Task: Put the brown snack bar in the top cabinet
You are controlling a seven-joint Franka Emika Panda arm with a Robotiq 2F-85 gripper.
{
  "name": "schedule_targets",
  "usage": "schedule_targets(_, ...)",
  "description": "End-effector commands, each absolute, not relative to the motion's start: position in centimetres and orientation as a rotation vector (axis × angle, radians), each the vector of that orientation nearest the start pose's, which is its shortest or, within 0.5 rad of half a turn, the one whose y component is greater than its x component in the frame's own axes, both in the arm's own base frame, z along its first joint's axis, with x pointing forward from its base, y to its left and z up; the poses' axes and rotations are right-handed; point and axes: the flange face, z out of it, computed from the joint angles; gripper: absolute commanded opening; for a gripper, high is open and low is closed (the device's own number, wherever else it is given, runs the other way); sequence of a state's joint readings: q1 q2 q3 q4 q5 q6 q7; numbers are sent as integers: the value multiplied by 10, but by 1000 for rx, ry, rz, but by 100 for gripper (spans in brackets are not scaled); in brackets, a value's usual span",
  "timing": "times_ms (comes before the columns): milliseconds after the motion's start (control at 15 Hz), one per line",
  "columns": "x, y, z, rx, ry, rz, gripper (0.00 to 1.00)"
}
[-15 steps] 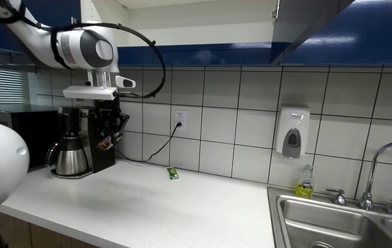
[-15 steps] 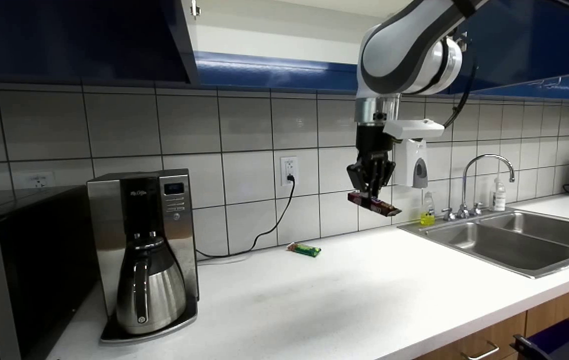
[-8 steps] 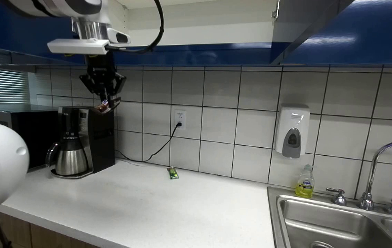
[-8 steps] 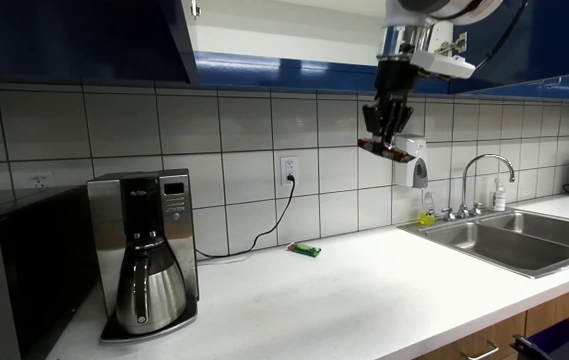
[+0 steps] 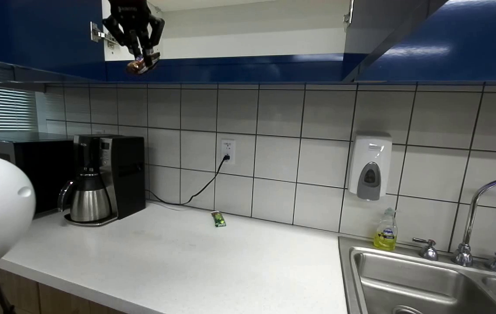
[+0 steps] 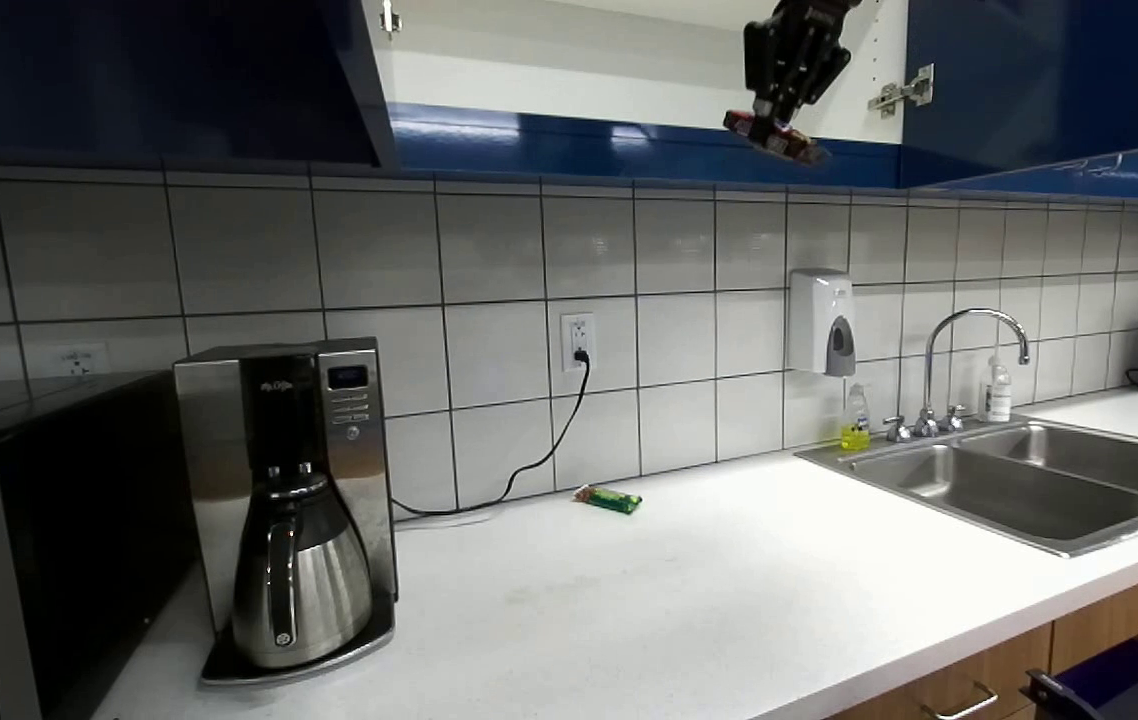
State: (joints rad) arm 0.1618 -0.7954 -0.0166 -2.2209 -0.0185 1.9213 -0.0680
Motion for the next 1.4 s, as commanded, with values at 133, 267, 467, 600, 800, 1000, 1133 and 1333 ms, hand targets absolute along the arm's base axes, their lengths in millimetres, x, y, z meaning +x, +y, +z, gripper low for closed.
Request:
schedule_targets(133, 376, 29, 773, -2990, -285, -836, 5)
schedule_targets(267, 395, 29, 793, -2986, -269, -853, 5)
schedule_targets(467, 425, 30, 812, -2991, -245, -845, 5)
schedule_targets(600, 445, 29, 821, -2997, -230, -818, 5)
schedule_targets(800, 472, 26, 829, -3016, -183, -792, 5)
schedule_targets(1000, 500, 21, 832, -3034, -140, -801, 5)
schedule_targets(1133, 517, 19, 832, -3042, -121, -799, 5)
schedule_targets(1333, 538, 18, 830, -3051, -102, -790, 5)
